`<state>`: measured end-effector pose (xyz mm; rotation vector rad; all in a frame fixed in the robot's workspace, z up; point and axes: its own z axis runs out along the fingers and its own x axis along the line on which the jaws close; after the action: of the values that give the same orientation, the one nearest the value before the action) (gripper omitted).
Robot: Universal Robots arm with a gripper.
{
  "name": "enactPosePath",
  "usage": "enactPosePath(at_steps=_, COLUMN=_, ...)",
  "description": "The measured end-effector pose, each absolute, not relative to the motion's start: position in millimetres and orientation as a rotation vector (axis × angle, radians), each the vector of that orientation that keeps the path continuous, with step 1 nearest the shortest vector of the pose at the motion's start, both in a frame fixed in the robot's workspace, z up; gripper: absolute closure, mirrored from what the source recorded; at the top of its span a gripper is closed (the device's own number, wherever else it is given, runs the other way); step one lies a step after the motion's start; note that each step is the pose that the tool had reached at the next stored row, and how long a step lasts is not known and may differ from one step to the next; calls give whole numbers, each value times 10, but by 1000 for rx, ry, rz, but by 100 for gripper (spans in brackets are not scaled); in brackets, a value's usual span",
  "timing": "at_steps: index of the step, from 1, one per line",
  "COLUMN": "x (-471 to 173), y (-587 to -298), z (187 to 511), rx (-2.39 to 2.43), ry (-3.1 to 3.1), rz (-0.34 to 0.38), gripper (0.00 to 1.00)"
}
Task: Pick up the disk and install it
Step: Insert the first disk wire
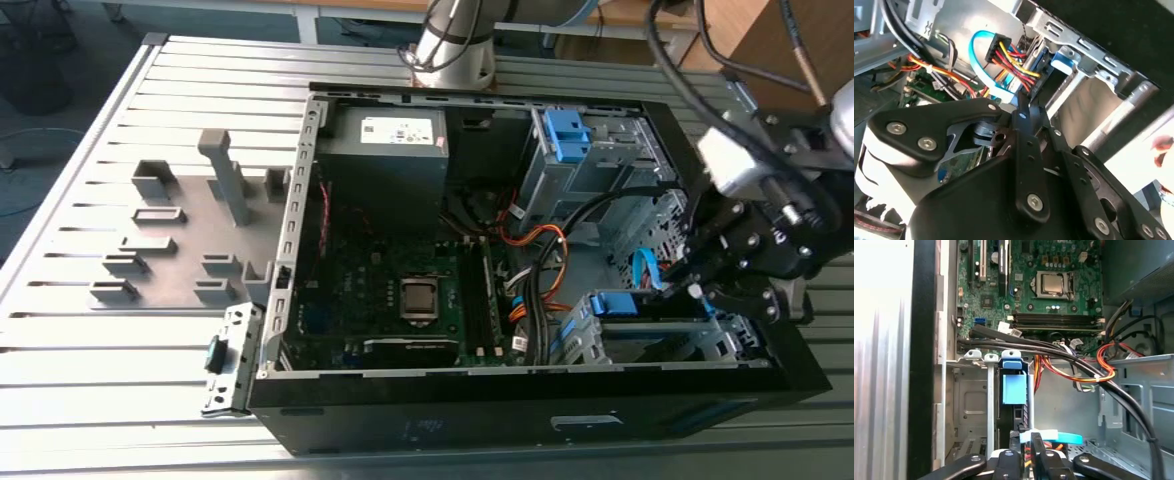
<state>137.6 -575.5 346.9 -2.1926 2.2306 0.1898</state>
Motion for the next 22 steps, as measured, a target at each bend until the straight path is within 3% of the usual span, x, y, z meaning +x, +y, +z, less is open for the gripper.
enactPosePath(at_steps=6, x=1376, y=-5746, z=3520, rx=-2192, ry=2227, rz=194, gripper=78)
enactPosePath(at_steps=8, x=1376, y=-5746, z=3496, rx=-2192, ry=2226, rz=199, gripper=89)
enactPosePath(at_steps=22, x=1379, y=-5761, z=3309, rx=-2197, ry=2233, rz=211, gripper=89)
